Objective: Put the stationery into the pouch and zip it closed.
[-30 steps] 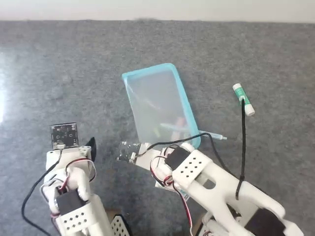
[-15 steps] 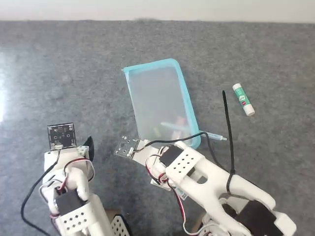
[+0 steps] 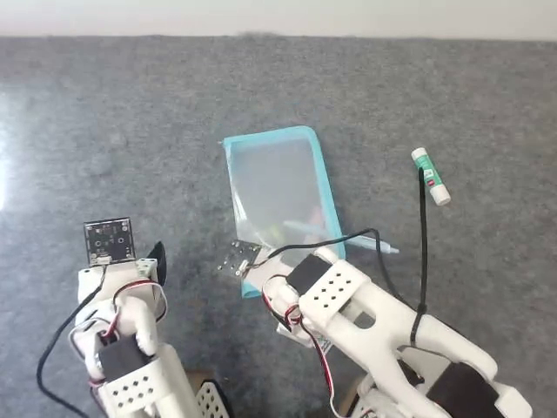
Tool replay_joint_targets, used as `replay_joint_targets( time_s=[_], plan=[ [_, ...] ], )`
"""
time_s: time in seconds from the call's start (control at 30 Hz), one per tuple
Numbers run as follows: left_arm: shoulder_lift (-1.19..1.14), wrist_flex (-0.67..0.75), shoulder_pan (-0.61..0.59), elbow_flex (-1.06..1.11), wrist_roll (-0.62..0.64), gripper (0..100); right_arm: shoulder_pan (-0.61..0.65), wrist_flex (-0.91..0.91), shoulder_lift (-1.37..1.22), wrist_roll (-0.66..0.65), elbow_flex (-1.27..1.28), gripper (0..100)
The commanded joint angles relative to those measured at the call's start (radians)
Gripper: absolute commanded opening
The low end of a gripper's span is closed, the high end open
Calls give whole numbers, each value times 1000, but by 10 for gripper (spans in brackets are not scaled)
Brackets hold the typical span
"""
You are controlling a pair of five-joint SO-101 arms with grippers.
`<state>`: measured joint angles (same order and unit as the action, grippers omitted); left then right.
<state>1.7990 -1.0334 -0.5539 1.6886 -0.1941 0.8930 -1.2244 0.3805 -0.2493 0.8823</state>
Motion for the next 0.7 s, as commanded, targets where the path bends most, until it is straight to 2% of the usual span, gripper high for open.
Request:
replay_joint_targets(
  time_s=[0.0,0.17,0.5,0.67],
  plan=[
    [-3,31,-5,-5,-8,284,5,79,-10,109,-29,281],
    [-3,29,-5,-5,-8,284,5,179,-94,244,-35,281],
    [-3,29,-3,-5,-8,284,5,197,-226,258,-64,274],
    [-3,28,-3,-5,-8,284,1,225,-240,250,-75,99]
  ],
)
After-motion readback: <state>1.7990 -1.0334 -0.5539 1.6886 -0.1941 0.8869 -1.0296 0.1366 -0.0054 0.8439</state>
